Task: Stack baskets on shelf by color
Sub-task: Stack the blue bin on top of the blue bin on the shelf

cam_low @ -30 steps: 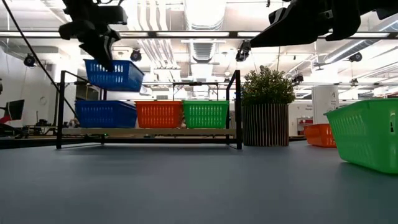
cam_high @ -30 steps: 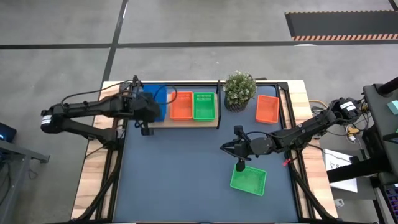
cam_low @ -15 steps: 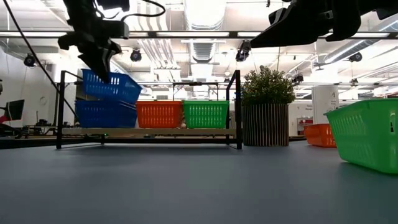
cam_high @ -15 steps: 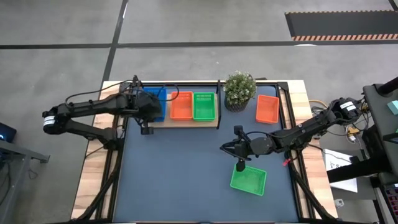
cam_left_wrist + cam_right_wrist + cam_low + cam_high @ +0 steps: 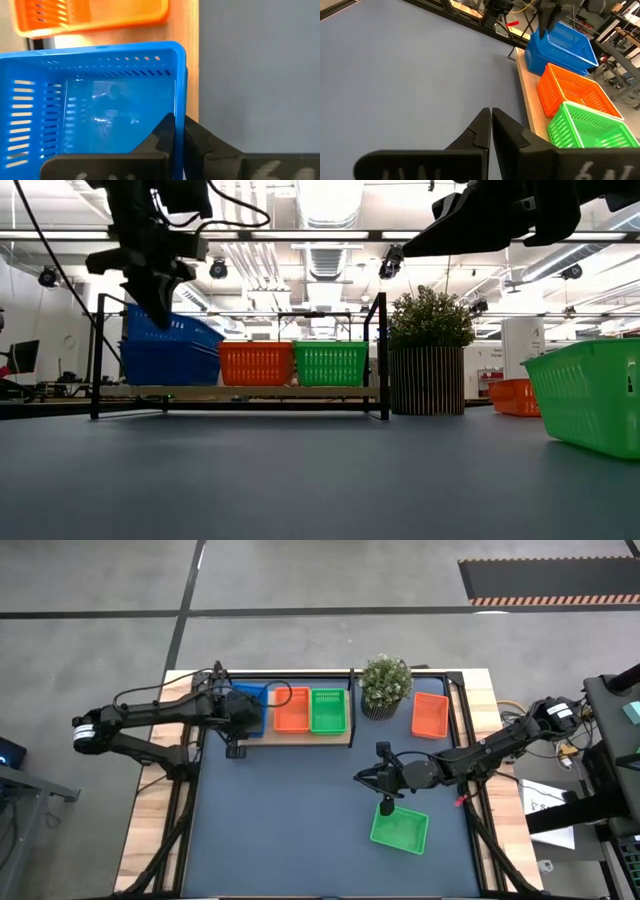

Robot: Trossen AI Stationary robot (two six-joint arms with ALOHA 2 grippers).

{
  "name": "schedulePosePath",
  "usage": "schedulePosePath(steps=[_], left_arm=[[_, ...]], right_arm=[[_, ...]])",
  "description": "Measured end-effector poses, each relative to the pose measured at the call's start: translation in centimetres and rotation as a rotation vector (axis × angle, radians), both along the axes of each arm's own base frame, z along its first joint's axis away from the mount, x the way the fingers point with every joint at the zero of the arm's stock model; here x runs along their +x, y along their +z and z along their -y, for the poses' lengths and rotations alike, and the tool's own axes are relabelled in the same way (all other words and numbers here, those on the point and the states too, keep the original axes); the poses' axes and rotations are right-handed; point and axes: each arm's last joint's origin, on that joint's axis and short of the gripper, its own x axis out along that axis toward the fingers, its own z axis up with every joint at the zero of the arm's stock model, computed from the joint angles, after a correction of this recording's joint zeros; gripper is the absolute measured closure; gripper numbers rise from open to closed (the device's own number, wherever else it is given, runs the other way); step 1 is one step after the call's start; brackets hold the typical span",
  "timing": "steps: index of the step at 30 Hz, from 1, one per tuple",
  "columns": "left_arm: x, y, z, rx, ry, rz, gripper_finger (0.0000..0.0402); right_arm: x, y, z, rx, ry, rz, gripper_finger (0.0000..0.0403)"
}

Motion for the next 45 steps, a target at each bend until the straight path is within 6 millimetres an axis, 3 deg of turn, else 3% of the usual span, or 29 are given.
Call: schedulePosePath(steps=[13, 21, 30, 35, 38, 45], left_arm=[[-0.2, -0.9, 0.1, -0.009, 0.000, -0.030, 0.0399], [-0.1, -0.8, 0.0, 0.003, -0.028, -0.023, 0.0350], [-0.5, 1.9, 0.4, -0.017, 0.013, 0.097, 0.0317], [-0.3, 2.9, 1.6, -0.190, 0.090, 0.337, 0.0326], [-0.1, 2.5, 3.1, -0.192, 0.022, 0.458, 0.0344], [-1.6, -0.4, 4.3, -0.094, 0.038, 0.390, 0.0391]], right_arm=[[0.0, 0.0, 0.0, 0.000, 0.000, -0.001, 0.0394], [0.0, 0.0, 0.0, 0.008, -0.004, 0.000, 0.0394], [0.0, 0.0, 0.0, 0.008, -0.003, -0.001, 0.0394], [0.0, -0.1, 0.0, 0.005, -0.003, -0.003, 0.0394], [-0.1, -0.2, 0.0, 0.002, -0.004, -0.020, 0.0394], [-0.1, -0.3, 0.0, 0.013, -0.009, -0.026, 0.0394]])
